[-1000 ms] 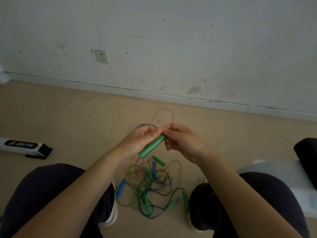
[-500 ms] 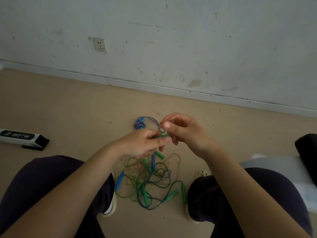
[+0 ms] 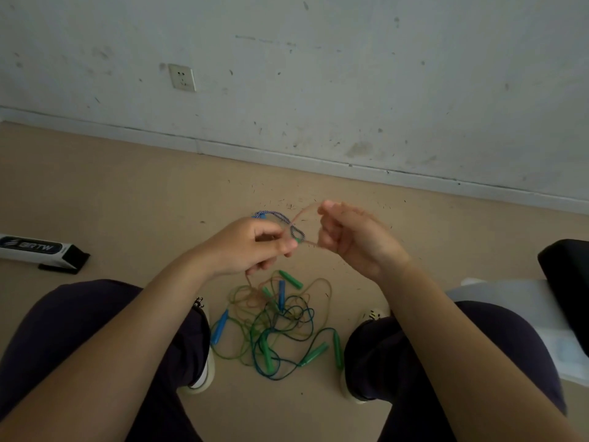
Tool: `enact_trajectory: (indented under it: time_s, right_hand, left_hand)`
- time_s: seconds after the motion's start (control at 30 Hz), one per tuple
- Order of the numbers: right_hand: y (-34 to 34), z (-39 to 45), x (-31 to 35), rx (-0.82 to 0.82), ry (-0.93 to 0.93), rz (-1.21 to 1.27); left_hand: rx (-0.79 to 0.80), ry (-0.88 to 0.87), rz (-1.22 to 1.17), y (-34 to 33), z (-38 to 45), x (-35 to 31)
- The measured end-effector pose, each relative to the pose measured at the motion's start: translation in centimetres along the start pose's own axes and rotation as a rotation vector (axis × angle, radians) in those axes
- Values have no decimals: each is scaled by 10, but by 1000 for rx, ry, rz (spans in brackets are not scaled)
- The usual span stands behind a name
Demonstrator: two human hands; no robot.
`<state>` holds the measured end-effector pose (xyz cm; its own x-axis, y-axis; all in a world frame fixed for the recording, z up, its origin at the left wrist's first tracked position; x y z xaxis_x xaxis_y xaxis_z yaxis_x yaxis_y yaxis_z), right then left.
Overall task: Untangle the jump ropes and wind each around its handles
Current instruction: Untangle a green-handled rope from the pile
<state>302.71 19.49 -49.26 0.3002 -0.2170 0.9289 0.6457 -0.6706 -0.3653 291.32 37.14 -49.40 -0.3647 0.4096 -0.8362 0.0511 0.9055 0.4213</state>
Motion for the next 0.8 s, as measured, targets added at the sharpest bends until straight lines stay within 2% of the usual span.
enact_trajectory:
  time_s: [0.07,0.13,0.37,0.5,0.7,0.8]
  right_hand:
    - [4,-1,-1,108,-35,-375]
    - [2,-3,-3,184,-72,-597]
    - [-8,-3,-10,281,132,-732]
    - [-5,-1,-9,269,137,-730]
    - [5,1,-6,8,143,-531]
    - [20,3,5,-171,91,-464]
  left_hand:
    - [-29,-4,89,-2,1,3]
    - [-47,-1,143,0,3,6]
    - [9,-21,196,-10,7,6]
    - [87,35,112,-7,8,7]
    - [127,41,15,-3,5,4]
    - [-37,95,47,9,0,2]
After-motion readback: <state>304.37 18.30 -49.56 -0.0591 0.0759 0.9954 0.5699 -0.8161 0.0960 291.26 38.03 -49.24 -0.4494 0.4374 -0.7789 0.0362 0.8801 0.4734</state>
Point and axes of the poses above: each hand's wrist, its own z-axis towards the middle knuckle, its own y-axis out of the back of the hand, x = y × z, the point moved 1 cm from there along z, towards the middle knuckle, and after that the axes turned 9 degrees about y, right-handed, at the moved point
